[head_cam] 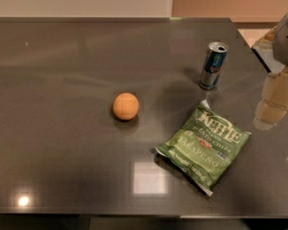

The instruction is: Move redbull can near orange

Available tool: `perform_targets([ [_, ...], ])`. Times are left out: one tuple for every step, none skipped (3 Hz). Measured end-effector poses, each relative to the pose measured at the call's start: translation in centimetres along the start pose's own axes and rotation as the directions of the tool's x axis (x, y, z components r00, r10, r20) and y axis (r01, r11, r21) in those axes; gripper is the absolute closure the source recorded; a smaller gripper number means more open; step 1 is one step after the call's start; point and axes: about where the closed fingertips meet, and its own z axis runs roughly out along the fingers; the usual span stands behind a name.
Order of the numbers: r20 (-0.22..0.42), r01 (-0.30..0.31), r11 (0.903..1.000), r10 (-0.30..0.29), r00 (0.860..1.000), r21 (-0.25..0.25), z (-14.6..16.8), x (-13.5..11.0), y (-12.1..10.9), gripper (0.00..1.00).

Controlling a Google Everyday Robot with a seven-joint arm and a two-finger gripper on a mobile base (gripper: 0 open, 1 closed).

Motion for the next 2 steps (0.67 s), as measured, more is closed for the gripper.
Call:
perform_targets([
  [0.0, 0.0, 1.0, 0.0, 1.0, 0.0, 0.0, 0.0, 0.0, 0.0],
  [0.041, -0.015, 0.9998, 0.015, 0.999, 0.012, 0.5, -0.3, -1.2, 0.0],
])
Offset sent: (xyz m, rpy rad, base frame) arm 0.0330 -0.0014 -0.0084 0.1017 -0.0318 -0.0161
